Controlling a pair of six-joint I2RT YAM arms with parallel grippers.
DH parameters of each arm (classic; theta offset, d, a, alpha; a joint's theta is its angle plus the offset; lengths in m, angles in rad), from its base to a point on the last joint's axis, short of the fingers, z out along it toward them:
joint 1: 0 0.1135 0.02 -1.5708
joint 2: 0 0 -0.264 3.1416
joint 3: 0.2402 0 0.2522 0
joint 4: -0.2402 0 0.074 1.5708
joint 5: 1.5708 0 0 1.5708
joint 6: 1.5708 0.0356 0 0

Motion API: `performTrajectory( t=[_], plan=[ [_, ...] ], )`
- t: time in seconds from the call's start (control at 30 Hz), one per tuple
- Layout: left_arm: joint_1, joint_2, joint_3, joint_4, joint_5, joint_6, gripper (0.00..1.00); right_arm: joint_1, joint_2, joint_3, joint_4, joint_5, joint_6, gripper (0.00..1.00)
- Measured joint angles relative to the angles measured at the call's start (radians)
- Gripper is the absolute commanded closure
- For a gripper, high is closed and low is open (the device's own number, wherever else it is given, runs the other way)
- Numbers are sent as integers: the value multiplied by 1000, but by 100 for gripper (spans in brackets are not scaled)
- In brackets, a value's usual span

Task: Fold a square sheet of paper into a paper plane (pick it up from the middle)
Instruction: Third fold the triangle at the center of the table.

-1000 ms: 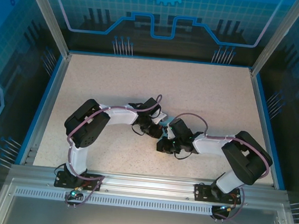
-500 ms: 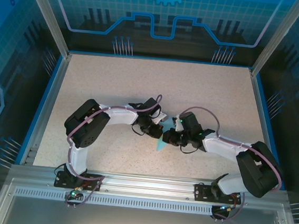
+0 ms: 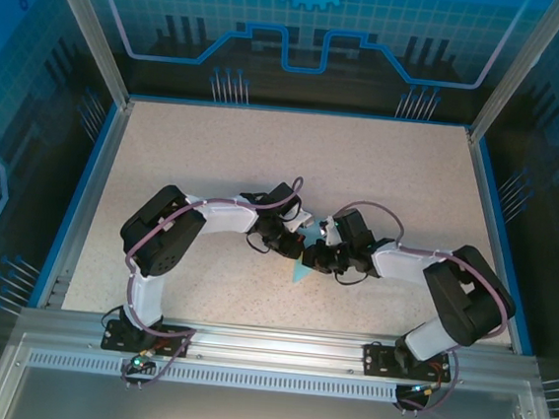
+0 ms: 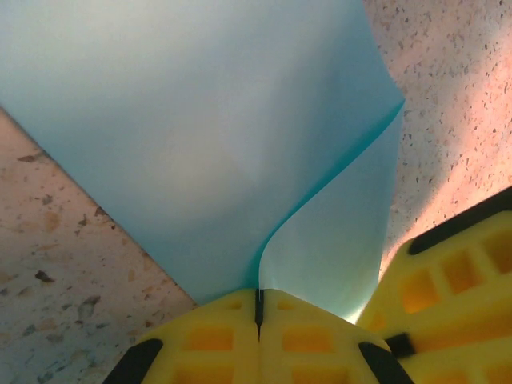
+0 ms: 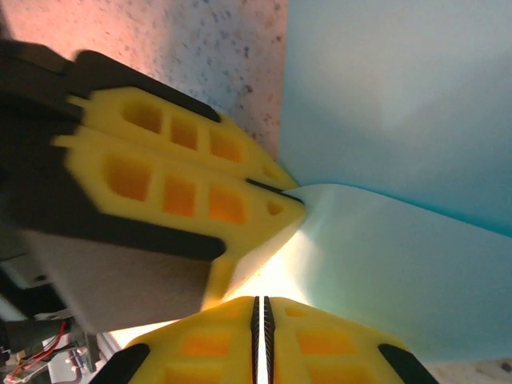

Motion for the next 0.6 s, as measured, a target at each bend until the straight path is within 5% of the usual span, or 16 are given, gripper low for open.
performTrajectory(
  t=[0.6],
  plan=[
    [0, 0, 0, -1, -3, 0, 94, -27, -24, -5, -34, 13, -21, 86]
  ],
)
